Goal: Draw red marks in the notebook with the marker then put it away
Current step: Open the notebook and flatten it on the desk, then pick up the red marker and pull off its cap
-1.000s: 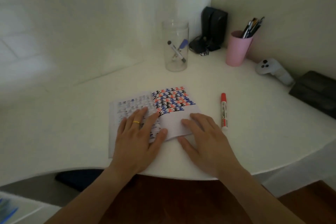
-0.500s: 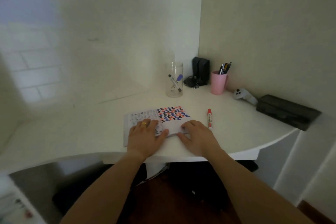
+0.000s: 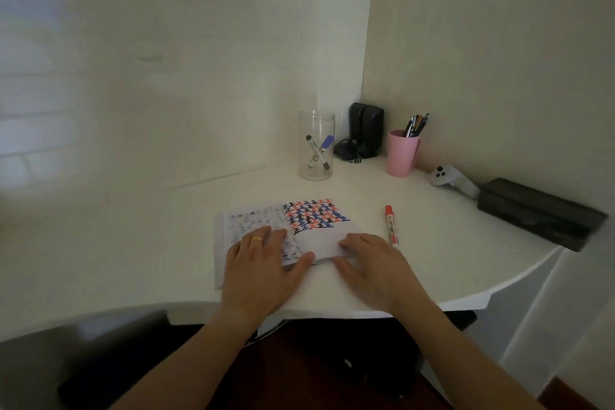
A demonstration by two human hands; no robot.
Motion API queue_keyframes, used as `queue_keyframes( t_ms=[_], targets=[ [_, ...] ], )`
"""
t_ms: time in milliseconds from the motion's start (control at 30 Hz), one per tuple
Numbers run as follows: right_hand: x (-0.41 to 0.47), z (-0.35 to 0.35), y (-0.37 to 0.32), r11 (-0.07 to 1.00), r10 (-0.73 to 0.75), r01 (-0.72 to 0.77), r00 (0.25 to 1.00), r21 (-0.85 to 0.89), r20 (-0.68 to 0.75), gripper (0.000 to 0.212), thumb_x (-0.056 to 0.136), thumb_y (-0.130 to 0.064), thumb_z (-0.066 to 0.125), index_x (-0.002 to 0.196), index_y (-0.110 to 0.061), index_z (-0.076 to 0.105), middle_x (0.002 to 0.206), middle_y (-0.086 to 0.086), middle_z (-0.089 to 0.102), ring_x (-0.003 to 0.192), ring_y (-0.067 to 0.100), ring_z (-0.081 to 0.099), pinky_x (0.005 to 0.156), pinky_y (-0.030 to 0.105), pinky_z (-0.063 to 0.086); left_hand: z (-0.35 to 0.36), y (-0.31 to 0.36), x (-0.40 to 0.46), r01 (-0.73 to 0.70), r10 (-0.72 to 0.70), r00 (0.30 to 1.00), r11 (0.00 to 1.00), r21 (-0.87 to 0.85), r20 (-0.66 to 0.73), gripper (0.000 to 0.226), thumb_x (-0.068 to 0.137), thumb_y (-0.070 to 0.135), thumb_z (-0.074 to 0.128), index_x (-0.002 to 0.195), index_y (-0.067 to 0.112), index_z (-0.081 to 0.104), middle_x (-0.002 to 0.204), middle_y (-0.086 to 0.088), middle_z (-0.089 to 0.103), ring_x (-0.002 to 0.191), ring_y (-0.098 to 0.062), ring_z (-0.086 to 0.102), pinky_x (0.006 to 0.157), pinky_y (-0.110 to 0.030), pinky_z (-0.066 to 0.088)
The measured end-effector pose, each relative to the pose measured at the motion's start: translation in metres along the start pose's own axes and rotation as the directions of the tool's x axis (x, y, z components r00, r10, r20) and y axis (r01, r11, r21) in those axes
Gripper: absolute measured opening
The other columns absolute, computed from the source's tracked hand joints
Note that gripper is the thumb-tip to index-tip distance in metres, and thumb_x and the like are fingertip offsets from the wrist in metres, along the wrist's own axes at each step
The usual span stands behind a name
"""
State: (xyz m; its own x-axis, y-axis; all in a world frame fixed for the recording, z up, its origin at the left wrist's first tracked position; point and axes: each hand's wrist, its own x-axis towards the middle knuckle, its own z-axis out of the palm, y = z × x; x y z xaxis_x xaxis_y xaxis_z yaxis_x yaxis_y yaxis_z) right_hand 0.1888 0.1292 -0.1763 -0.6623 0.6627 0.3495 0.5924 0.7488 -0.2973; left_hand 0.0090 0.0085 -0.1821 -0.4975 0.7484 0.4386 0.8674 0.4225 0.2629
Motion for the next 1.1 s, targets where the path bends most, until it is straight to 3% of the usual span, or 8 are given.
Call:
queue_keyframes(
  t_ms=[100, 333, 500, 633, 733, 800, 900, 1100],
  targets=[
    [0.000, 0.002, 0.001, 1.000, 0.010, -0.011, 1.000, -0.011, -0.024, 0.059, 0.088, -0.061, 0.038, 0.125, -0.027, 0.067, 0.137, -0.007, 0.066, 0.127, 0.014, 0.059, 0.104, 0.032, 0.046, 0.006, -0.004, 0.003, -0.053, 0.052, 0.997, 0.998, -0.017, -0.054, 0.072, 0.081, 0.078, 0.043, 0.130, 0.027, 0.057, 0.142, -0.006, 0.057, 0.133, -0.025, 0.048, 0.110, -0.045, 0.035],
    [0.007, -0.001, -0.006, 0.998, 0.057, -0.058, 0.998, -0.030, -0.013, 0.057, 0.086, -0.065, 0.041, 0.127, -0.034, 0.065, 0.138, -0.011, 0.064, 0.125, 0.013, 0.060, 0.105, 0.035, 0.048, 0.008, -0.007, 0.007, -0.134, 0.133, 0.991, 0.987, -0.086, -0.018, 0.057, 0.087, 0.069, 0.044, 0.130, 0.034, 0.056, 0.145, -0.005, 0.054, 0.135, -0.024, 0.046, 0.110, -0.048, 0.039],
    [0.009, -0.007, -0.005, 0.997, 0.070, -0.067, 0.990, 0.028, -0.120, 0.041, 0.095, -0.050, 0.052, 0.130, -0.033, 0.063, 0.137, -0.010, 0.064, 0.125, 0.011, 0.056, 0.098, 0.022, 0.038, 0.006, -0.009, 0.010, -0.148, 0.152, 0.988, 0.986, -0.083, 0.041, 0.053, 0.088, 0.069, 0.040, 0.127, 0.037, 0.060, 0.144, -0.005, 0.054, 0.133, -0.025, 0.045, 0.107, -0.050, 0.040],
    [0.026, -0.027, 0.009, 0.947, 0.265, -0.302, 0.927, -0.109, -0.266, 0.043, 0.094, -0.041, 0.059, 0.132, -0.022, 0.060, 0.127, 0.009, 0.063, 0.114, 0.030, 0.060, 0.087, 0.039, 0.050, 0.005, -0.009, 0.010, -0.177, 0.180, 0.983, 0.981, -0.076, 0.037, 0.049, 0.089, 0.066, 0.041, 0.126, 0.039, 0.061, 0.143, -0.006, 0.054, 0.132, -0.027, 0.046, 0.104, -0.051, 0.042],
    [0.044, -0.037, 0.017, 0.884, 0.402, -0.414, 0.910, -0.216, -0.098, 0.051, 0.092, -0.040, 0.058, 0.137, -0.017, 0.049, 0.118, 0.017, 0.060, 0.105, 0.038, 0.061, 0.083, 0.045, 0.054, 0.005, -0.007, 0.009, -0.173, 0.175, 0.983, 0.984, -0.051, 0.049, 0.047, 0.090, 0.065, 0.040, 0.123, 0.041, 0.062, 0.142, -0.007, 0.054, 0.130, -0.028, 0.047, 0.102, -0.050, 0.041],
    [0.052, -0.037, 0.018, 0.887, 0.403, -0.383, 0.915, -0.256, 0.027, 0.048, 0.091, -0.026, 0.058, 0.136, -0.014, 0.046, 0.113, 0.018, 0.061, 0.101, 0.039, 0.063, 0.082, 0.042, 0.054, 0.003, -0.006, 0.009, -0.159, 0.161, 0.983, 0.987, -0.027, 0.088, 0.050, 0.090, 0.067, 0.036, 0.126, 0.042, 0.060, 0.145, -0.005, 0.051, 0.133, -0.027, 0.044, 0.104, -0.049, 0.039],
    [0.065, -0.037, 0.019, 0.916, 0.341, -0.318, 0.938, -0.245, 0.057, 0.043, 0.088, -0.011, 0.057, 0.131, -0.013, 0.052, 0.112, 0.016, 0.066, 0.099, 0.034, 0.065, 0.083, 0.040, 0.053, -0.006, -0.002, 0.010, -0.170, 0.165, 0.970, 0.985, 0.009, 0.179, 0.056, 0.090, 0.069, 0.027, 0.132, 0.044, 0.053, 0.150, -0.004, 0.044, 0.137, -0.026, 0.037, 0.106, -0.048, 0.036],
    [0.109, -0.040, 0.005, 0.982, 0.055, -0.053, 0.998, 0.180, -0.010, 0.025, 0.091, -0.014, 0.064, 0.113, -0.027, 0.064, 0.102, -0.005, 0.066, 0.085, 0.012, 0.063, 0.077, 0.028, 0.054, -0.043, 0.002, 0.061, -0.187, 0.171, 0.856, 0.982, -0.016, 0.488, 0.062, 0.089, 0.072, 0.014, 0.125, 0.041, 0.054, 0.130, -0.001, 0.049, 0.122, -0.022, 0.046, 0.096, -0.042, 0.045]
  ],
)
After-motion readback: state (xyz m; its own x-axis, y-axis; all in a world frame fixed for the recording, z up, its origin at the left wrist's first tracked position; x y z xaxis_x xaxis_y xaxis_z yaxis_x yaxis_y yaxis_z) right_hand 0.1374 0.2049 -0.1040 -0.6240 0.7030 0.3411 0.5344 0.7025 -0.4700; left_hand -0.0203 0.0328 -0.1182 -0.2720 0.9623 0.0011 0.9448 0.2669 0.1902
